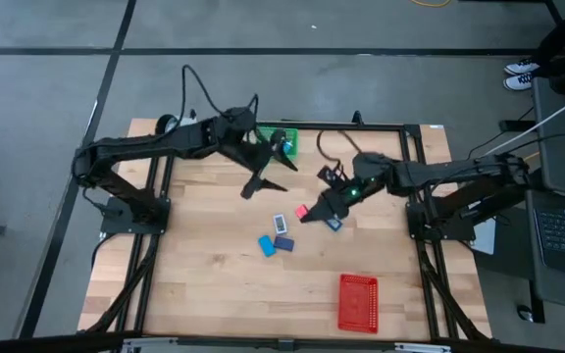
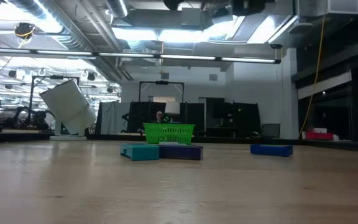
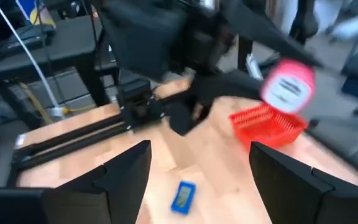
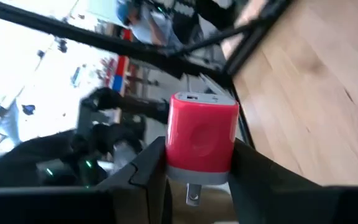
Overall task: Pick & Place Office items
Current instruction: Put the pink charger adapter into the green bin
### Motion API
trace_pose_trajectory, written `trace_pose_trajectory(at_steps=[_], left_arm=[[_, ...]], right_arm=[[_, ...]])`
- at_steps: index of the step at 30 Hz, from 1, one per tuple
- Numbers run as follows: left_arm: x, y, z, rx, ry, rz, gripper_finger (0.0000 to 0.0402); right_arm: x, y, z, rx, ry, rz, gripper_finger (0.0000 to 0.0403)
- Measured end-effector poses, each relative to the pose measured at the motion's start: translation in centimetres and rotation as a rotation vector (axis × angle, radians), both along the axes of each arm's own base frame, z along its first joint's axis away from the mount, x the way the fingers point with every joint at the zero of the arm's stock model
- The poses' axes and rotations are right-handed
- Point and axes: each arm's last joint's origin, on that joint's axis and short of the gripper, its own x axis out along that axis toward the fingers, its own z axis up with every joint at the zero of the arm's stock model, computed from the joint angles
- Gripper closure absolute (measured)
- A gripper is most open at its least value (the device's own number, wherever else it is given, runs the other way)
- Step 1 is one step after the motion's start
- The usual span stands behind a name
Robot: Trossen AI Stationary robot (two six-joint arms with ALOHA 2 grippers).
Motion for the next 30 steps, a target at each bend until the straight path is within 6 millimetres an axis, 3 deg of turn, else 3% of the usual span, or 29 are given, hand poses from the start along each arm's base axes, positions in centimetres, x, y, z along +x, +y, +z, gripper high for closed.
trace_pose_trajectory(at_steps=[11, 30], left_arm=[[0.6, -4.5, -0.3, 0.177, 0.005, -0.033, 0.0135], [0.8, -4.8, 0.5, 0.112, -0.079, -0.123, 0.0135]], right_arm=[[0.2, -2.1, 0.3, 0.022, -0.032, -0.002, 0.0269], [0.9, -1.9, -0.2, 0.047, -0.042, 0.090, 0.0269]])
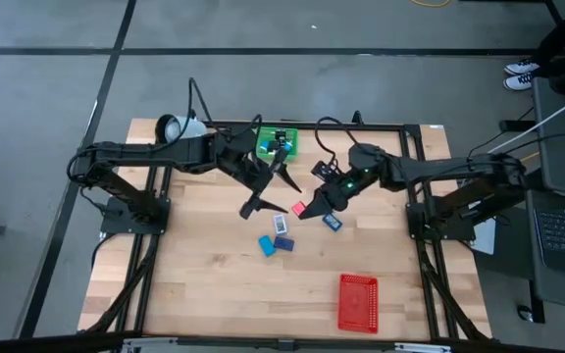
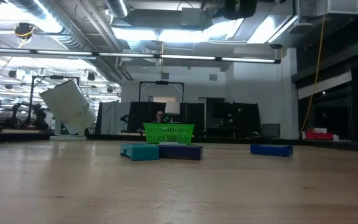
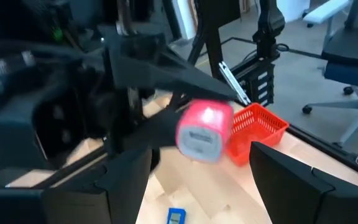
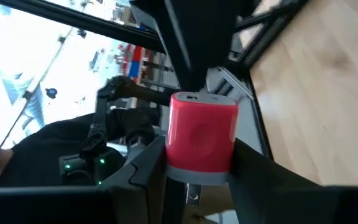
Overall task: Pick & Place Office items
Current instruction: Put the pink charger adapter into the green bin
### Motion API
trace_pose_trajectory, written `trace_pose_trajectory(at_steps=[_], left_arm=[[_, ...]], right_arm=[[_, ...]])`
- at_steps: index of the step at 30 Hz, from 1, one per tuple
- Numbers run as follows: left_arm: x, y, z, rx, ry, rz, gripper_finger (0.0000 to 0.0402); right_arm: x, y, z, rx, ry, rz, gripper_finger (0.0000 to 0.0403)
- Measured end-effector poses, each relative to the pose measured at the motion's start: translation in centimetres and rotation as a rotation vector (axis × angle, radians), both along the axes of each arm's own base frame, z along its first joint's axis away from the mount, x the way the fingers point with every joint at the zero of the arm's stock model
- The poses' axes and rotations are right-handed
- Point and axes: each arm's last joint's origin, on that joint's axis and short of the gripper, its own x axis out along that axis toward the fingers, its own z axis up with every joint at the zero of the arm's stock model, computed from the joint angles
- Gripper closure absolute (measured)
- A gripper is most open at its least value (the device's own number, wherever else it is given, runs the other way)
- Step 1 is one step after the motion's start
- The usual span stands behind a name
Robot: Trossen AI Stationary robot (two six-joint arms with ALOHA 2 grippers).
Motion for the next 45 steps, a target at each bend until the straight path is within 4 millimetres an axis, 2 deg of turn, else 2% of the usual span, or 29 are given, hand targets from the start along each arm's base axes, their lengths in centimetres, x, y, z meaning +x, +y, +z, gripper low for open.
trace_pose_trajectory(at_steps=[7, 11, 17, 27, 32, 45], left_arm=[[0.0, 0.0, -0.1, -0.016, 0.014, 0.002, 0.0135], [-0.1, 0.0, -0.4, -0.020, 0.045, -0.006, 0.0135], [-0.3, 0.0, -1.0, -0.003, 0.107, -0.005, 0.0135], [-0.2, 0.0, -0.8, 0.003, 0.080, -0.008, 0.0135], [-0.2, 0.0, -0.4, -0.061, 0.057, -0.040, 0.0137], [0.2, 0.7, -0.6, -0.109, 0.064, -0.067, 0.0222]], right_arm=[[2.0, -0.4, -1.7, 0.024, 0.008, -0.001, 0.0269], [2.5, -0.5, -1.8, 0.042, -0.024, -0.001, 0.0269], [2.4, -0.8, -1.2, 0.042, -0.067, -0.008, 0.0269], [2.4, -0.8, -1.0, 0.050, -0.077, -0.015, 0.0269], [2.4, -0.8, -1.0, 0.053, -0.077, -0.012, 0.0269], [2.4, -0.8, -0.9, 0.052, -0.085, -0.008, 0.0269]])
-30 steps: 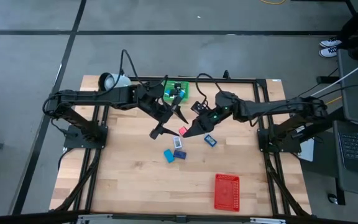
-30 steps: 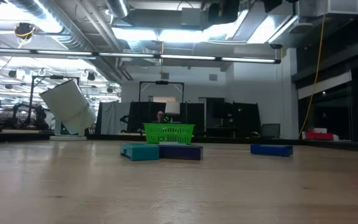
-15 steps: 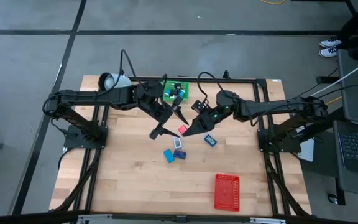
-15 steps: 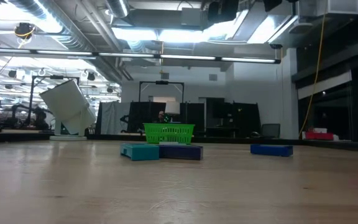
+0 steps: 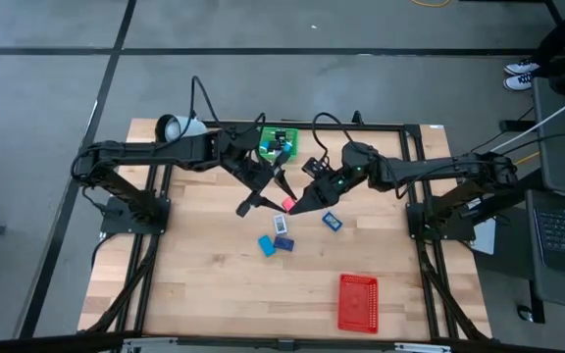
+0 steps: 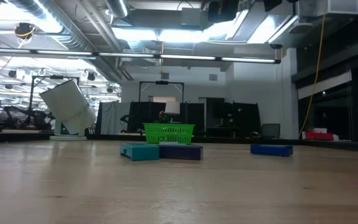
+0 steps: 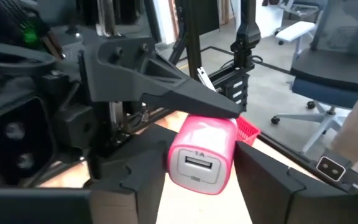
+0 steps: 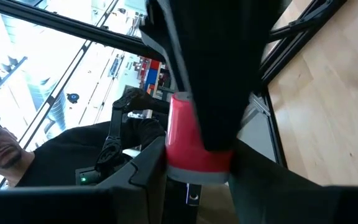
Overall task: Pick & Place Office items
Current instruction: Put the pink charger adapter into the green bin
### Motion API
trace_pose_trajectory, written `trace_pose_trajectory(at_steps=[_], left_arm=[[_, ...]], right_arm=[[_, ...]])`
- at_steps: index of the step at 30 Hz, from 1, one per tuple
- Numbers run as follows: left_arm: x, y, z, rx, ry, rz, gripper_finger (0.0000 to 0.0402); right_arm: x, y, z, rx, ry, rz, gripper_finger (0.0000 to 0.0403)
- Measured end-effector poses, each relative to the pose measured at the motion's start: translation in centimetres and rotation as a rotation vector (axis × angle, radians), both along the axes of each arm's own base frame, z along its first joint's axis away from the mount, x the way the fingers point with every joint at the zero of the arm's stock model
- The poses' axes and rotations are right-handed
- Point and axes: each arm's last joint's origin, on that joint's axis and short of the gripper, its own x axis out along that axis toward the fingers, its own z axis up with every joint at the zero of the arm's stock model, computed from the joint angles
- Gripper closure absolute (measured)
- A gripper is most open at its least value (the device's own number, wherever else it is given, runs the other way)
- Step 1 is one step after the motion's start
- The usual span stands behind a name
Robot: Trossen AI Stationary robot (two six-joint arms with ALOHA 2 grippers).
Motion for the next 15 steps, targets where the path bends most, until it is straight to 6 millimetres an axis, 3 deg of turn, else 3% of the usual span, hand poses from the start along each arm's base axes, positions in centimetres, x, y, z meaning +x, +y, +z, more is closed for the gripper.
trace_pose_trajectory(at_steps=[15], left_arm=[[0.33, -0.03, -0.24, -0.004, 0.000, -0.011, 0.0253]], right_arm=[[-0.04, 0.06, 0.11, 0.002, -0.011, 0.024, 0.0269]])
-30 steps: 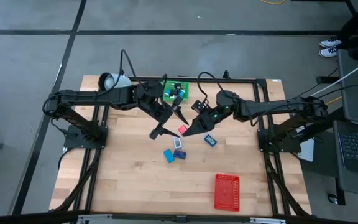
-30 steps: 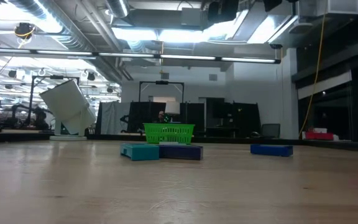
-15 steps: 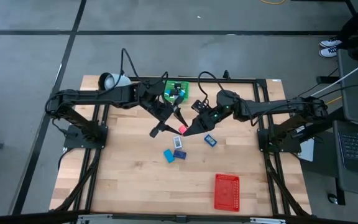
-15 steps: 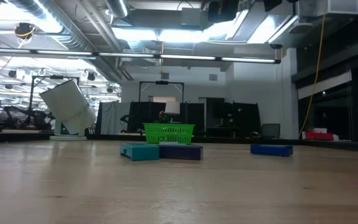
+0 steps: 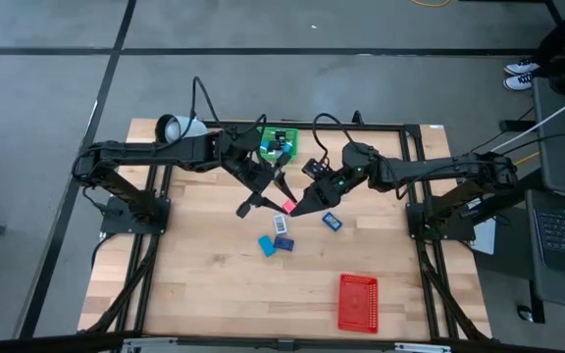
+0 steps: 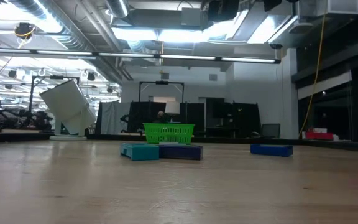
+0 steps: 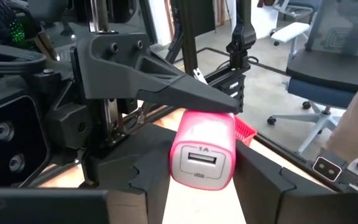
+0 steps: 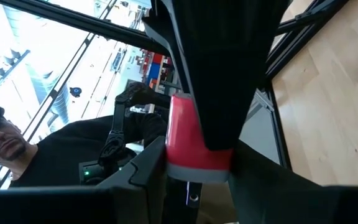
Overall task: Pick & Place Office items
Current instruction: Put the pink charger adapter into the green bin
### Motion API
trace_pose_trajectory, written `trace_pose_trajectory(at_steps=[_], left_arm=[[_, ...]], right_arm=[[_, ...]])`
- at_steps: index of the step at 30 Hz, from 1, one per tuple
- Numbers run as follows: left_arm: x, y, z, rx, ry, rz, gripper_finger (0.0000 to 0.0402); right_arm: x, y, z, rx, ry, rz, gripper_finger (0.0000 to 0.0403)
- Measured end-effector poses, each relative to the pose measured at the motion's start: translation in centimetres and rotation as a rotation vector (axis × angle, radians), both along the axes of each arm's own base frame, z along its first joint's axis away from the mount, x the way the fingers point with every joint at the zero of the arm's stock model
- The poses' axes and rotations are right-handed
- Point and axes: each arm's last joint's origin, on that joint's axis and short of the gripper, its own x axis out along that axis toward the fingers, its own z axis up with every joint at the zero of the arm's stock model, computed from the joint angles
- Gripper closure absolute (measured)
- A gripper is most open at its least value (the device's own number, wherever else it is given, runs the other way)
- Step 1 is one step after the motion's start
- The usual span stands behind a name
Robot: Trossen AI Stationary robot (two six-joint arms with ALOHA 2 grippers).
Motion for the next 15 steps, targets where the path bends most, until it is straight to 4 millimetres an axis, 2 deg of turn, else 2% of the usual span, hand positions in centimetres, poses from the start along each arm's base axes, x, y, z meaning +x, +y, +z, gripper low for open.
trace_pose_trajectory(at_steps=[4, 11, 15], left_arm=[[0.00, 0.00, 0.00, -0.001, 0.001, -0.001, 0.0271], [0.04, 0.68, -0.44, -0.005, 0.037, 0.055, 0.0271], [-0.27, 0.72, -0.95, -0.005, 0.097, 0.045, 0.0271]], right_arm=[[0.01, 0.00, 0.00, 0.006, 0.004, -0.009, 0.0260], [-0.06, -0.02, -0.76, -0.010, 0.083, -0.008, 0.0110], [-0.08, 0.00, -0.71, -0.017, 0.074, -0.001, 0.0069]])
